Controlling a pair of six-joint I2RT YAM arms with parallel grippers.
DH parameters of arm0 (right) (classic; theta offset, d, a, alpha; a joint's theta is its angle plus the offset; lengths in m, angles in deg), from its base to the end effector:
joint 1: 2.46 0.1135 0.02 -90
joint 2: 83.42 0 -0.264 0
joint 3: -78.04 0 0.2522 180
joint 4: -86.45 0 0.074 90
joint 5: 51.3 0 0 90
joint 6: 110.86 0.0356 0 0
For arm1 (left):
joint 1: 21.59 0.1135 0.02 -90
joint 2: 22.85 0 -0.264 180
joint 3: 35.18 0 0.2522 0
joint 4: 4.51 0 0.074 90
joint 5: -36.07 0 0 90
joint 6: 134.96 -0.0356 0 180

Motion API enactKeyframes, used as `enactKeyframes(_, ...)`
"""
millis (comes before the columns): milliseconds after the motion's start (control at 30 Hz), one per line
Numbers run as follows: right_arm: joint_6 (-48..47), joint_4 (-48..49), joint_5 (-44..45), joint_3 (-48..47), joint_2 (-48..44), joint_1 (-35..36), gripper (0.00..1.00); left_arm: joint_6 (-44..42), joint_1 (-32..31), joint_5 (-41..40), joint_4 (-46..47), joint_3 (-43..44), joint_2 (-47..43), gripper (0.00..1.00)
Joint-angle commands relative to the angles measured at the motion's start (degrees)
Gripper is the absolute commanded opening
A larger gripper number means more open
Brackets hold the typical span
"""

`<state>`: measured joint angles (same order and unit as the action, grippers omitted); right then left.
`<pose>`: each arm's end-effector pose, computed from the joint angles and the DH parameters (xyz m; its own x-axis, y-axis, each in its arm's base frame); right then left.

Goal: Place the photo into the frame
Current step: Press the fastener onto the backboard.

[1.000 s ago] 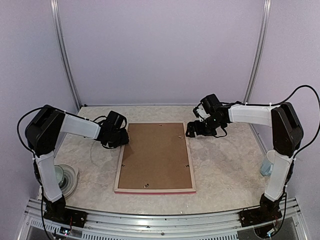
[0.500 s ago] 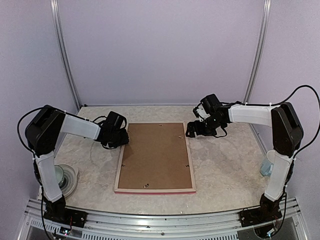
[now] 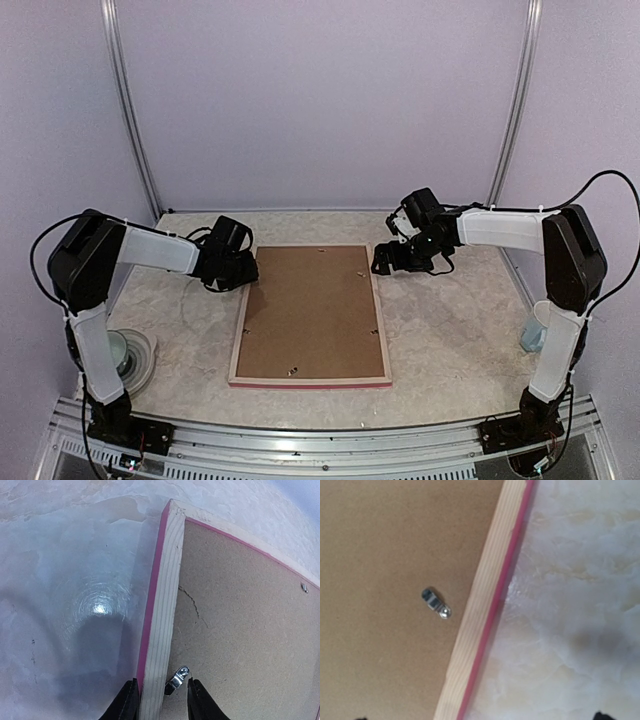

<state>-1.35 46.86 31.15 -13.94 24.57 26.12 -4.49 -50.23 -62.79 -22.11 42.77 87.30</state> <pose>0.3540 0.1982 0.2049 -0.8631 -0.0932 -0.4963 -0.2665 0.9189 0.2909 0.3491 -0.1844 0.1436 -0.7607 -0.3153 -0.5674 -0.1412 0.9336 -0.3294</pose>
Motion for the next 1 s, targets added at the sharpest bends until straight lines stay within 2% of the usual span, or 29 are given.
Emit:
enactKeyframes(0,-0.19,0.29,-0.11,0.84,-2.42,-0.35,0.98,0.40,0.25,-1.05,-2.17,1.06,0.59,0.34)
enactKeyframes(500,-0.08,0.75,-0.50,1.65,-2.81,-0.37,0.97,0.47,0.52,-1.41,-1.34,0.76,4.79,0.34)
enactKeyframes(700,-1.32,3.49,-5.86,1.11,-6.28,0.21,0.88,0.43,0.60,-1.60,-1.46,0.37,4.11,0.33)
enactKeyframes(967,-3.12,0.75,-3.97,-4.04,-5.76,3.67,0.87,1.33,1.30,-2.06,-0.50,-1.05,4.14,0.28)
